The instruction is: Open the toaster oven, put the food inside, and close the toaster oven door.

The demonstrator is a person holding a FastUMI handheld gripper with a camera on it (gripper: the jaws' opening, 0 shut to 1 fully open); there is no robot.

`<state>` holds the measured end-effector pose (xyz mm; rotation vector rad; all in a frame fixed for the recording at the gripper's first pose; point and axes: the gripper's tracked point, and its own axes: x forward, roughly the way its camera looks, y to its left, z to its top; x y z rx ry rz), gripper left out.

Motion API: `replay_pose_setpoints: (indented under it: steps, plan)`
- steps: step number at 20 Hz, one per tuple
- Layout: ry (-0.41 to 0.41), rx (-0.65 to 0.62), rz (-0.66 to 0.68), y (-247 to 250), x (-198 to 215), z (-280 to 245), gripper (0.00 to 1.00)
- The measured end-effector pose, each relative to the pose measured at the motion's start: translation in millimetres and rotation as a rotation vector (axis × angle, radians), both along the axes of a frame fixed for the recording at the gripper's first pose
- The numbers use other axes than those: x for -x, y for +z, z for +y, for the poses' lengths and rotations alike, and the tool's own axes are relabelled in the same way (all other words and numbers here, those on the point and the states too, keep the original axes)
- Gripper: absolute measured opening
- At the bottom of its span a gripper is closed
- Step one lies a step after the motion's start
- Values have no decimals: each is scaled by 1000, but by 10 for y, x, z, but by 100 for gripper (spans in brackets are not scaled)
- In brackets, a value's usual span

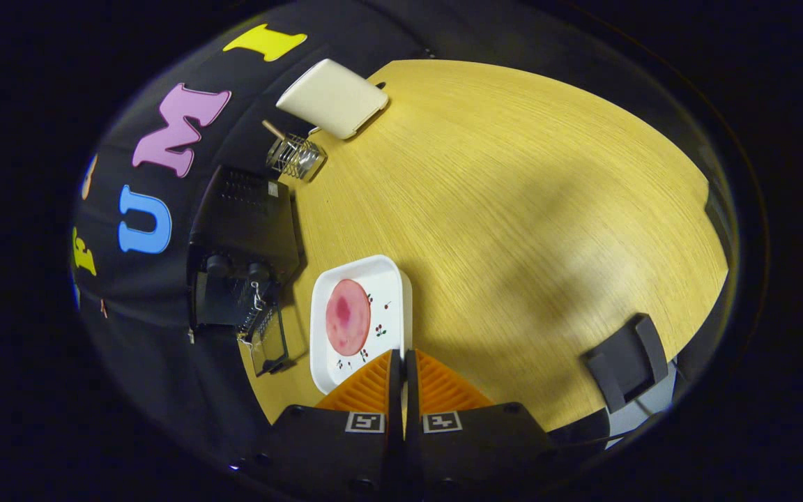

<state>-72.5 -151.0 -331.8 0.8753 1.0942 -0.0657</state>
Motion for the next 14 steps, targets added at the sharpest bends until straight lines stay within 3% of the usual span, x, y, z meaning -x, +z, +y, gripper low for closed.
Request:
replay_pose_setpoints:
  steps: [7, 14]
  plan:
    - [-125, -88, -90, 588, 193, 232, 6]
    - [-72, -158, -167, 949, -20, 1087, 5]
